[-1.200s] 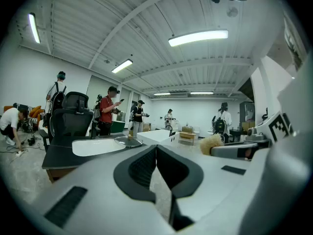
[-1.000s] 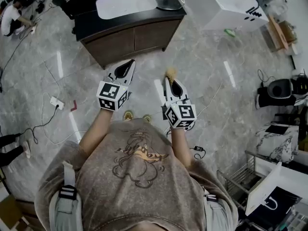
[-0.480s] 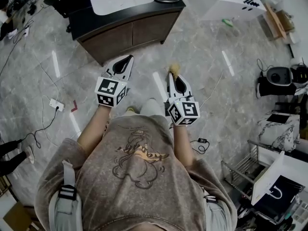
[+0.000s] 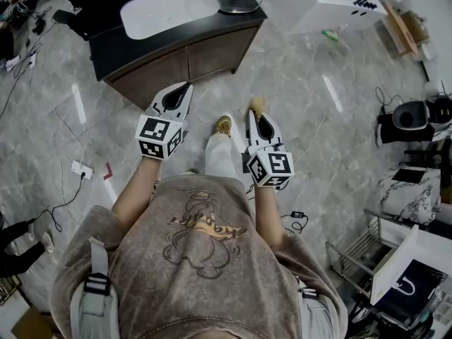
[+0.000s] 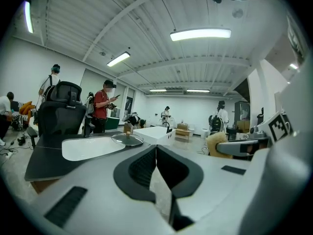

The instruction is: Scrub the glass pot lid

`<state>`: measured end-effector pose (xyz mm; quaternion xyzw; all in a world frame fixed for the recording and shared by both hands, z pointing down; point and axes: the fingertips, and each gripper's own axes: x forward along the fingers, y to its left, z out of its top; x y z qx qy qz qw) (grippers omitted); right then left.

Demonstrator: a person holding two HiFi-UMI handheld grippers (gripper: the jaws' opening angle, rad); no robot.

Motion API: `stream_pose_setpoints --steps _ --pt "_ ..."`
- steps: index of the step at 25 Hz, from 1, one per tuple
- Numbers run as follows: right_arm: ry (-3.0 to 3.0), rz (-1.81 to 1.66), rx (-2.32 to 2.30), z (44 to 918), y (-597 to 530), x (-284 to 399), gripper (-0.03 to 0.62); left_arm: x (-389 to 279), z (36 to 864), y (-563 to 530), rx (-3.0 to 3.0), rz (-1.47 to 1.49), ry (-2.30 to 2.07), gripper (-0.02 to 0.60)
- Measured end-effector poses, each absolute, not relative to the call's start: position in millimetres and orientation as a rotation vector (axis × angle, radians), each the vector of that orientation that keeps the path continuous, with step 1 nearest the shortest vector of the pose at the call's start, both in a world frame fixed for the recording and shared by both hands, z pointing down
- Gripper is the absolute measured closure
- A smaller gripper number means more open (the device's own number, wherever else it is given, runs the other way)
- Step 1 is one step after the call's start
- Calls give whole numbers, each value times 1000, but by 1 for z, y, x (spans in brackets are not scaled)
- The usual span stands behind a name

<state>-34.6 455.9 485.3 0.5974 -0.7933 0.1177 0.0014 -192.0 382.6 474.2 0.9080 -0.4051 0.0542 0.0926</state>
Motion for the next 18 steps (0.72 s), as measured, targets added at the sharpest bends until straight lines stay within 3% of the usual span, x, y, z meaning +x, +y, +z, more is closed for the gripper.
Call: stream_pose_setpoints --steps 18 --pt "-2533 410 1778 480 245 42 554 -113 460 175 2641 157 -1211 565"
